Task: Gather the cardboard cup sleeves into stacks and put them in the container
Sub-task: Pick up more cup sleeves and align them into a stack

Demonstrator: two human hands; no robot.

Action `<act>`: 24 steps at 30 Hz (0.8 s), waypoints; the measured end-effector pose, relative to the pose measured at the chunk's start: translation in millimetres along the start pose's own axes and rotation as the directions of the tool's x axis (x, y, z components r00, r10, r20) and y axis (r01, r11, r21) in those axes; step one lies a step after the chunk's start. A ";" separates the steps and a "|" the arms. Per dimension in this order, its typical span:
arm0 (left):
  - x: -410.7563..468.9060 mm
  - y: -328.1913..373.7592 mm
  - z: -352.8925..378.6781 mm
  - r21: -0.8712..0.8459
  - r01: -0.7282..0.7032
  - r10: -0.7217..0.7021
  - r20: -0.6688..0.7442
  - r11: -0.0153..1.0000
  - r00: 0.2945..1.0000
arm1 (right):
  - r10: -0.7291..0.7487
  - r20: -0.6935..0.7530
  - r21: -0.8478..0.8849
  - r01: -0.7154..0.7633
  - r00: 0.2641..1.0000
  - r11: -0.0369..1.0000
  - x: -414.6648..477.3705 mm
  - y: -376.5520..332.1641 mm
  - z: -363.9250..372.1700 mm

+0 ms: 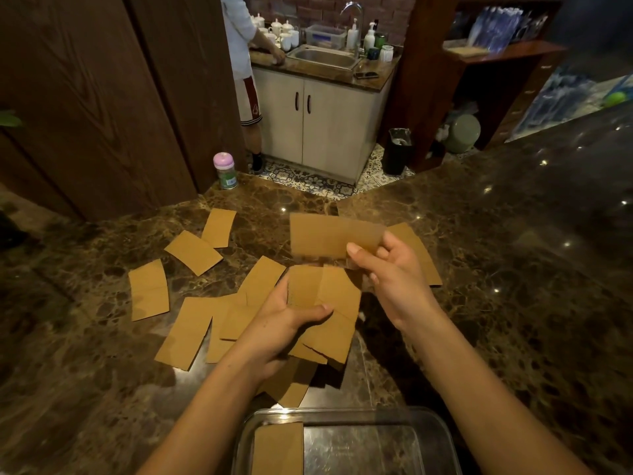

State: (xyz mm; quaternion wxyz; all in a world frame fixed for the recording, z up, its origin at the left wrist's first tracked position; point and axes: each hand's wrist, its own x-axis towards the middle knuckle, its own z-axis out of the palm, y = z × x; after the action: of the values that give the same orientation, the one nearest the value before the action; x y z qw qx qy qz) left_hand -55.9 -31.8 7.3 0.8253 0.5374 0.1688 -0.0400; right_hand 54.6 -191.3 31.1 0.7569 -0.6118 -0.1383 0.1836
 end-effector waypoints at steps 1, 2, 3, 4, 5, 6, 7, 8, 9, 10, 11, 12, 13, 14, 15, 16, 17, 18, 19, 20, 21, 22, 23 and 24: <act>-0.5 0.7 -2.5 -0.048 0.020 -0.021 -0.009 0.999 1.000 | -0.096 0.028 -0.003 0.096 0.995 0.995 -1.1 -1.2 -2.9; -1.1 1.9 -5.4 -0.117 0.046 -0.047 -0.003 0.992 0.999 | -0.171 0.068 0.000 0.172 0.983 0.985 -2.7 -4.9 -3.9; -1.7 3.1 -7.4 -0.204 0.074 -0.070 0.027 0.976 0.997 | -0.223 0.104 -0.005 0.225 0.969 0.974 -4.5 -7.8 -5.7; -2.3 4.3 -9.2 -0.293 0.093 -0.075 0.073 0.951 0.994 | -0.254 0.127 -0.026 0.259 0.959 0.965 -6.2 -10.4 -7.0; -2.3 5.4 -10.8 -0.375 0.100 -0.061 0.114 0.921 0.992 | -0.277 0.141 -0.052 0.287 0.950 0.957 -7.1 -10.3 -9.2; -1.6 6.6 -12.3 -0.442 0.100 -0.042 0.140 0.891 0.989 | -0.288 0.140 -0.070 0.300 0.947 0.952 -8.0 -11.3 -9.1; -0.7 8.0 -13.3 -0.487 0.103 -0.028 0.159 0.867 0.987 | -0.292 0.136 -0.080 0.304 0.947 0.949 -8.6 -10.7 -9.9; 0.2 9.9 -14.5 -0.513 0.109 -0.020 0.174 0.851 0.984 | -0.286 0.130 -0.087 0.299 0.949 0.950 -9.5 -10.7 -9.0; 0.9 11.4 -15.8 -0.523 0.117 -0.020 0.187 0.844 0.982 | -0.277 0.131 -0.094 0.290 0.952 0.952 -9.9 -8.6 -9.3; 0.6 12.6 -17.4 -0.523 0.123 -0.022 0.195 0.843 0.981 | -0.262 0.130 -0.097 0.275 0.956 0.957 -11.3 -9.3 -7.0; 0.1 13.4 -18.4 -0.517 0.125 -0.026 0.195 0.847 0.980 | -0.248 0.137 -0.098 0.262 0.959 0.960 -12.0 -8.3 -6.7; -0.3 14.6 -18.2 -0.509 0.123 -0.028 0.190 0.852 0.981 | -0.233 0.148 -0.090 0.248 0.961 0.965 -12.5 -8.3 -6.2; -1.0 14.9 -17.8 -0.507 0.114 -0.021 0.186 0.854 0.982 | -0.227 0.162 -0.080 0.242 0.960 0.967 -11.4 -6.5 -8.3; -0.2 17.2 -15.3 -0.512 0.106 -0.012 0.184 0.853 0.983 | -0.206 0.174 -0.058 0.219 0.963 0.974 -10.9 -9.2 -7.8; 0.0 20.4 -12.8 -0.517 0.101 -0.004 0.184 0.850 0.983 | -0.181 0.199 -0.040 0.193 0.963 0.980 -9.7 -11.8 -10.1; 0.2 24.5 -10.7 -0.504 0.099 -0.009 0.178 0.858 0.984 | -0.142 0.245 -0.018 0.151 0.959 0.988 -8.8 -17.3 -10.7; 0.1 28.3 -9.9 -0.463 0.102 -0.033 0.156 0.880 0.987 | -0.114 0.296 -0.018 0.125 0.948 0.992 -7.2 -21.3 -13.9; -0.1 30.3 -10.1 -0.414 0.117 -0.062 0.145 0.903 0.987 | -0.080 0.348 -0.042 0.100 0.934 0.994 -5.8 -26.9 -15.6; -1.2 30.6 -10.3 -0.379 0.155 -0.095 0.172 0.912 0.980 | -0.061 0.396 -0.085 0.102 0.916 0.991 -4.2 -29.6 -18.6; -3.6 30.7 -9.4 -0.366 0.212 -0.132 0.231 0.906 0.964 | -0.055 0.438 -0.117 0.117 0.897 0.986 -2.2 -32.2 -19.3; -5.8 30.6 -7.5 -0.353 0.275 -0.170 0.300 0.894 0.939 | -0.049 0.484 -0.158 0.142 0.874 0.977 0.7 -31.8 -20.7; -7.9 30.3 -5.4 -0.331 0.333 -0.210 0.355 0.883 0.911 | -0.033 0.521 -0.196 0.158 0.853 0.968 3.1 -32.1 -18.7; -8.9 29.1 -3.4 -0.302 0.382 -0.246 0.404 0.873 0.881 | -0.008 0.553 -0.236 0.166 0.833 0.958 5.5 -31.8 -16.8; -8.9 29.7 0.2 -0.277 0.424 -0.270 0.458 0.862 0.847 | 0.022 0.578 -0.271 0.167 0.816 0.948 7.2 -32.3 -13.7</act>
State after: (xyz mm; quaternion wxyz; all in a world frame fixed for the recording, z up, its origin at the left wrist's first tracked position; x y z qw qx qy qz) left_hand -56.9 -20.6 36.2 0.9060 0.3127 0.0951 -0.2690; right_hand 70.5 -206.0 59.6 0.5808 -0.6330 -0.4104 0.3060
